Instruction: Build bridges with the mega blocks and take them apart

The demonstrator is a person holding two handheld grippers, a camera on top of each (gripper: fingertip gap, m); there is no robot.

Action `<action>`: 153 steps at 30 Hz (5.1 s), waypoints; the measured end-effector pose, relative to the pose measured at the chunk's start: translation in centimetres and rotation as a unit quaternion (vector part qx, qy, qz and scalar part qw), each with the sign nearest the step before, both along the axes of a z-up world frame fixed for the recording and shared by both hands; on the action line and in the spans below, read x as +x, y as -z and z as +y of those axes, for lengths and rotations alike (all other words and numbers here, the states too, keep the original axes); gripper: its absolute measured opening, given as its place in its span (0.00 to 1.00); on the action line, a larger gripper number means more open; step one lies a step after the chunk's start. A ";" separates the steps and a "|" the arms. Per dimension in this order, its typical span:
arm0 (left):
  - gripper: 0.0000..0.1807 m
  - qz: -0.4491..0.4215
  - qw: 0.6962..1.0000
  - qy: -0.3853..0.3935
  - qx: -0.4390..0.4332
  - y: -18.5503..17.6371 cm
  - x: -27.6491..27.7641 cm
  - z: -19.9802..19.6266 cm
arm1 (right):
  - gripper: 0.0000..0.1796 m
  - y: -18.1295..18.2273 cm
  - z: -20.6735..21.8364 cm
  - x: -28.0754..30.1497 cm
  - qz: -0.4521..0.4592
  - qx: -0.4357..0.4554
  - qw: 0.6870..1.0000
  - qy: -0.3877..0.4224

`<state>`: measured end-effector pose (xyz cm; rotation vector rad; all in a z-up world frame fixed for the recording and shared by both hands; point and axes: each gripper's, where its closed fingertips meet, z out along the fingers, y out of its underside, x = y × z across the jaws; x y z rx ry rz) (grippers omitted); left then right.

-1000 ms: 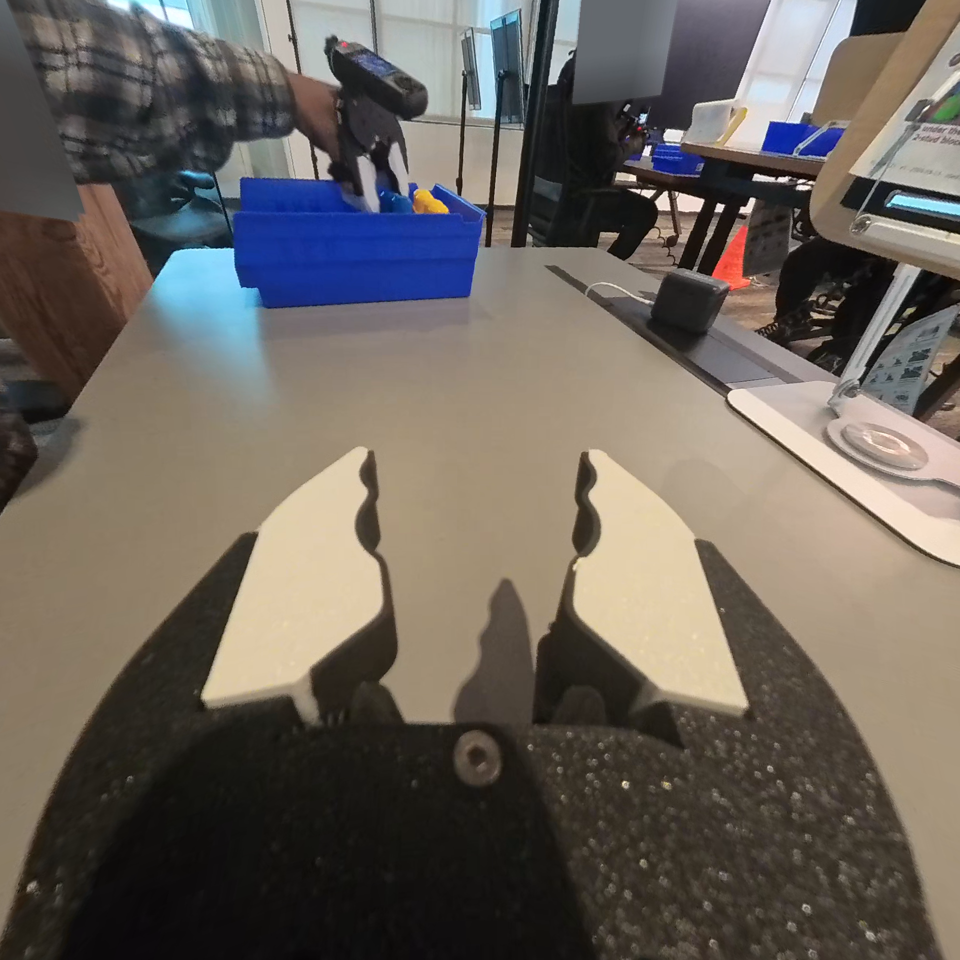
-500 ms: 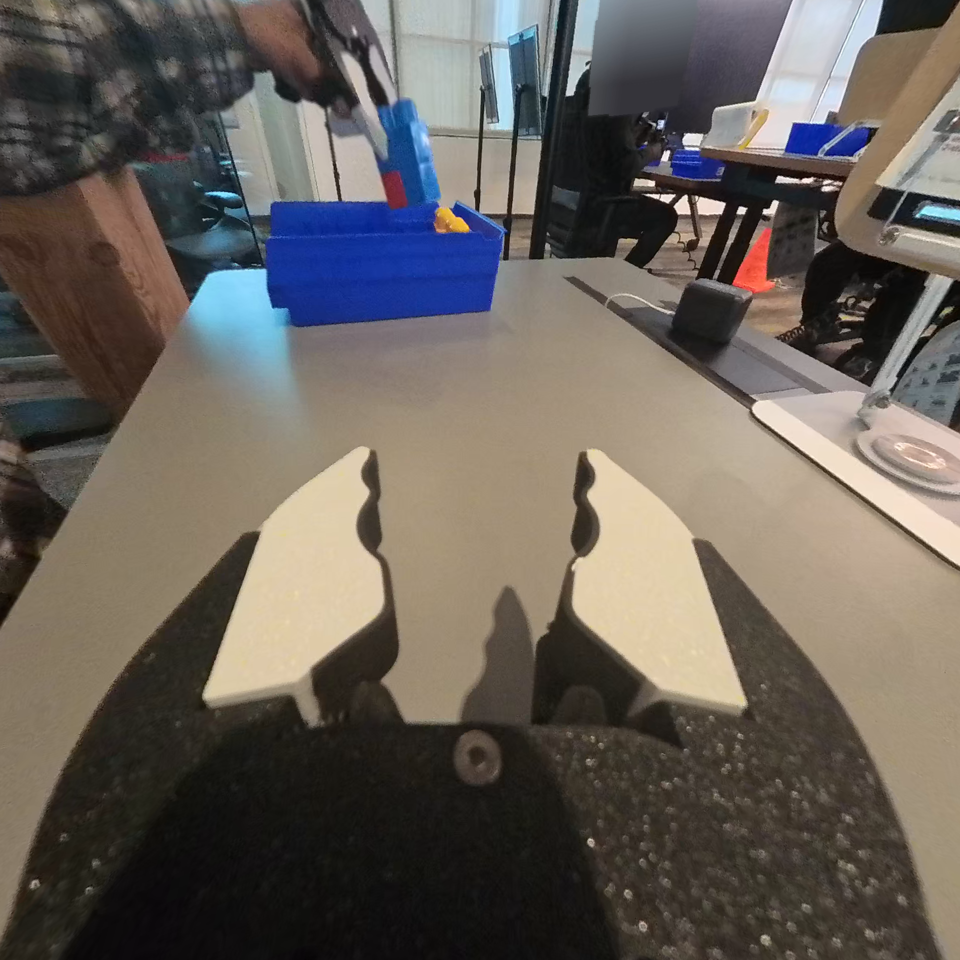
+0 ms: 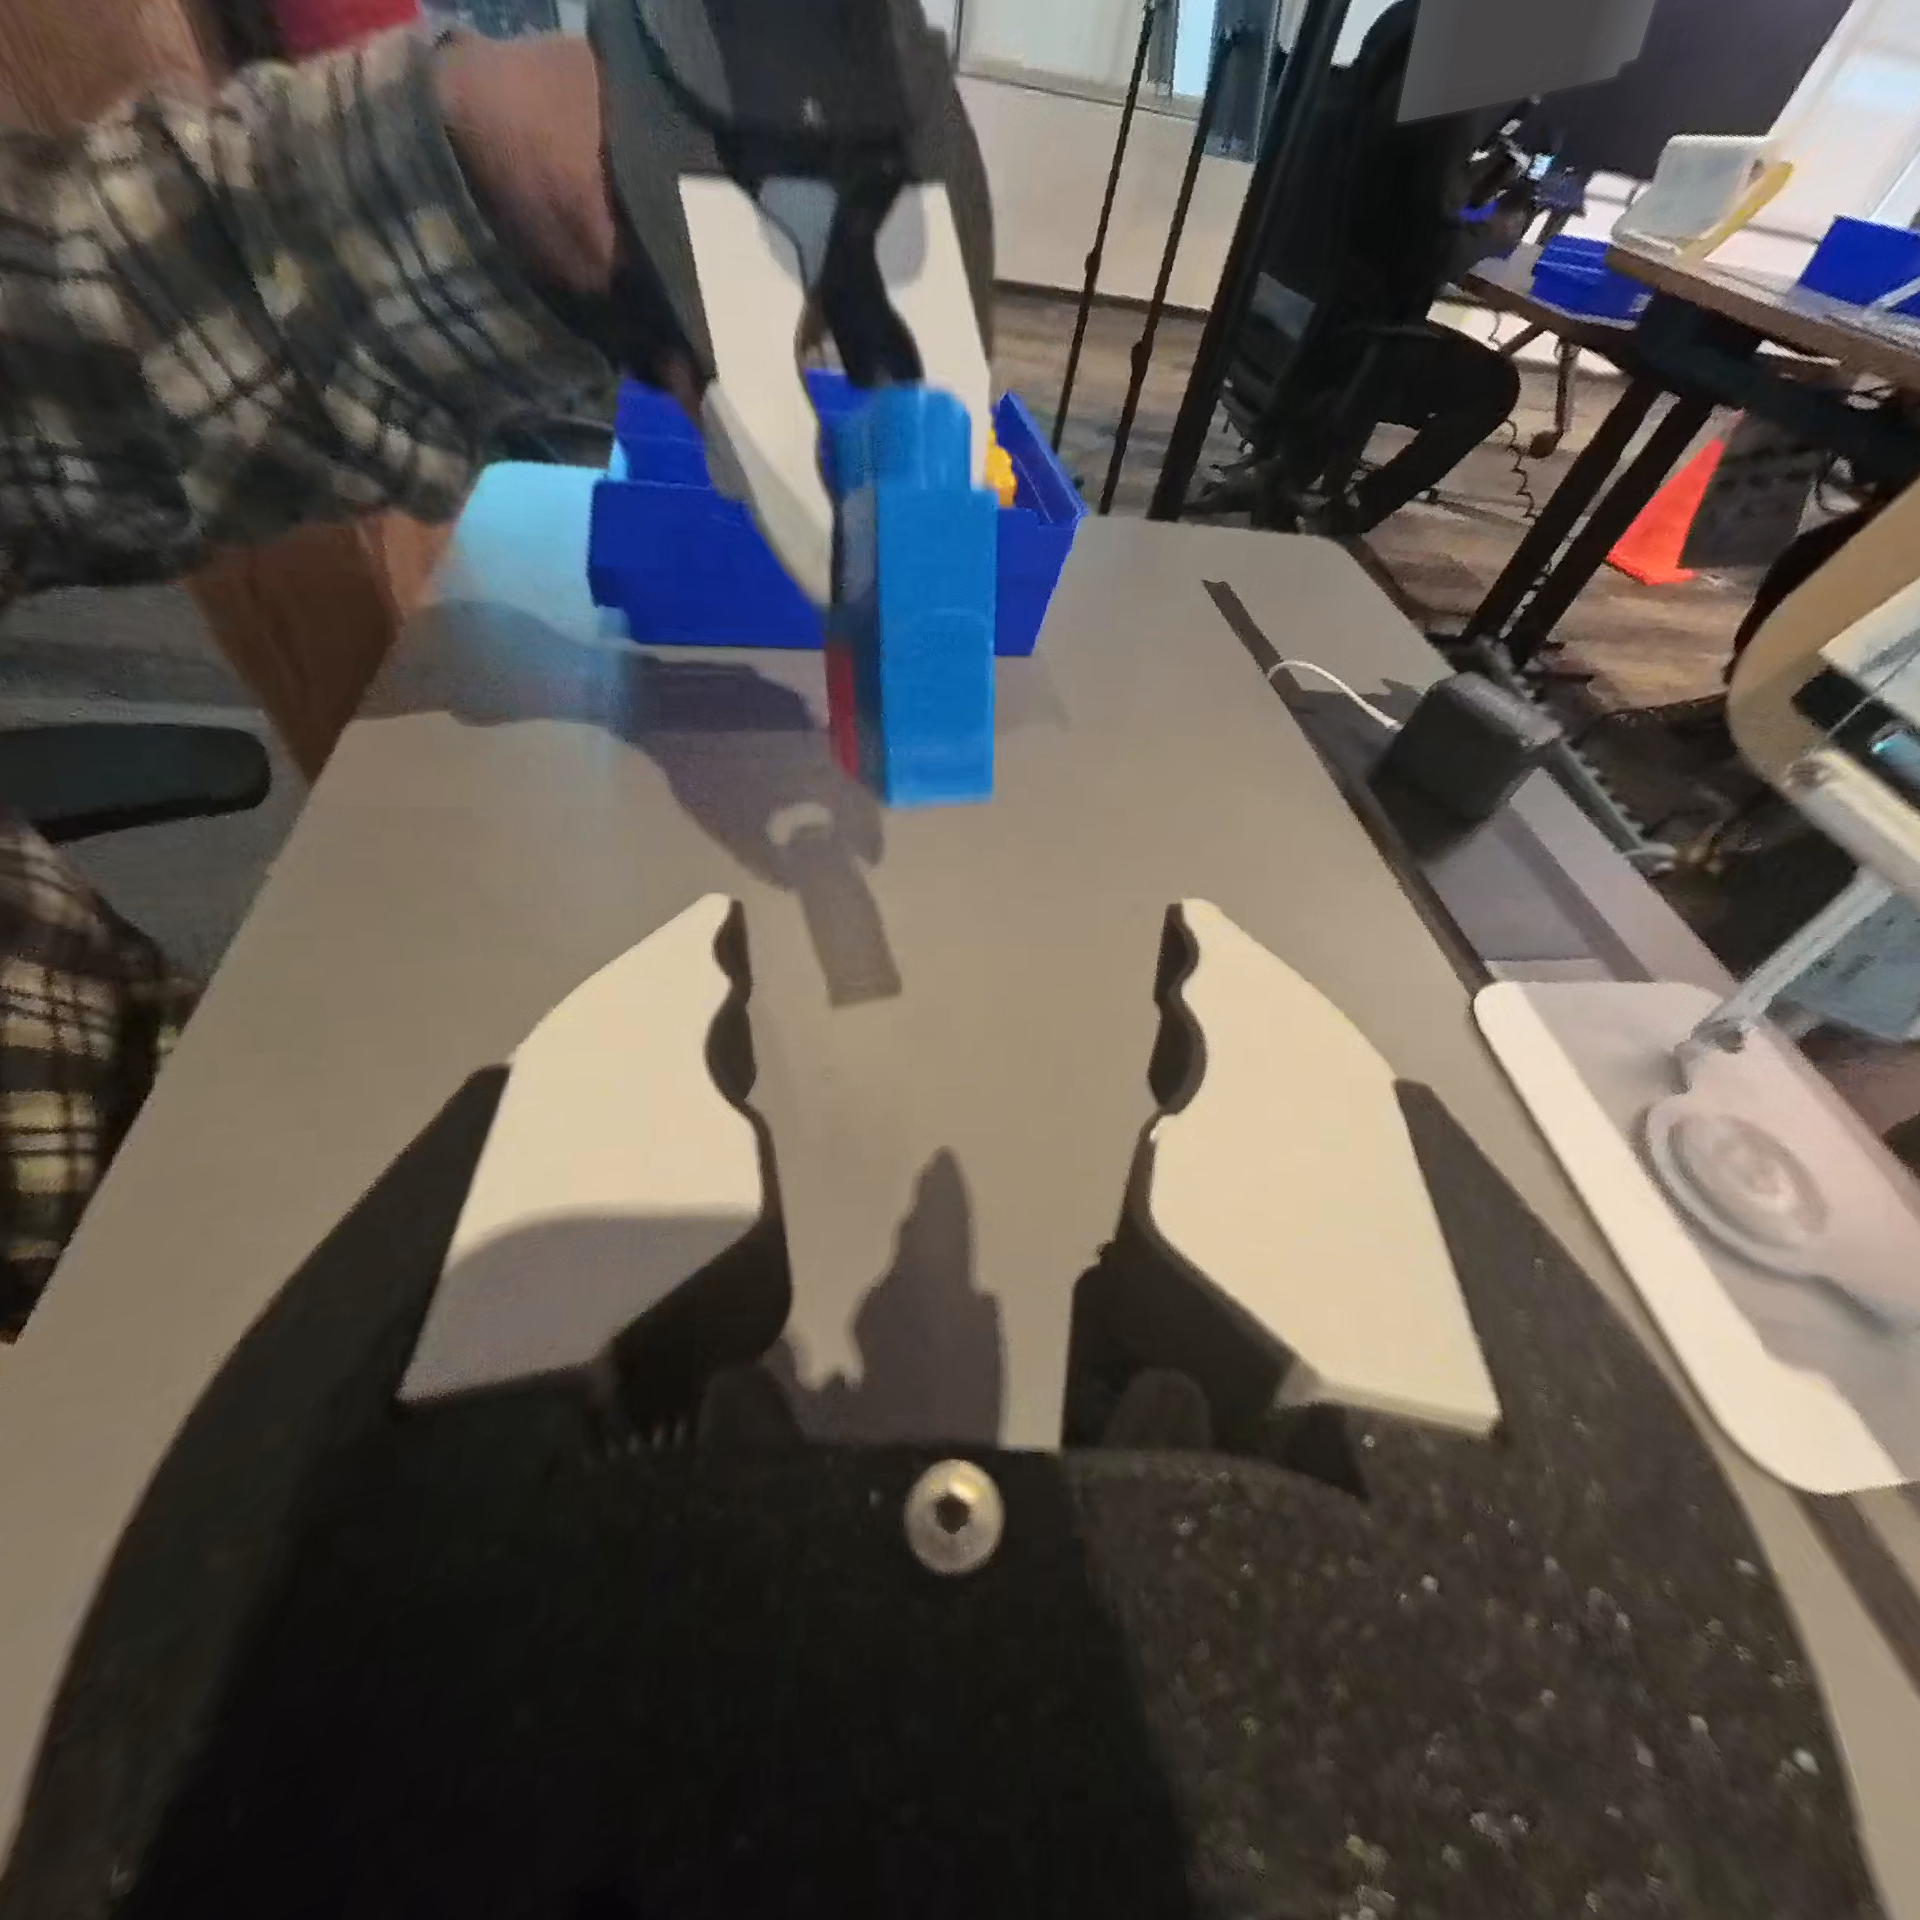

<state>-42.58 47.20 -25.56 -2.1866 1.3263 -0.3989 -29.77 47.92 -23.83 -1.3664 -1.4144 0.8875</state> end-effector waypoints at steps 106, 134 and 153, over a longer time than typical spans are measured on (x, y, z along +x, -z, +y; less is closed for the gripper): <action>0.21 -0.534 0.837 0.105 0.059 -11.3 8.5 0.3 | 0.32 7.4 4.8 39.6 -0.119 -0.204 0.824 0.515; 0.21 -0.505 0.851 0.143 0.010 -7.5 11.5 1.0 | 0.16 -8.4 1.0 -2.3 0.200 -0.152 0.964 -0.088; 0.20 -0.357 0.925 0.130 -0.029 -2.3 13.7 0.5 | 0.16 -14.0 3.2 3.4 0.402 -0.146 0.904 -0.016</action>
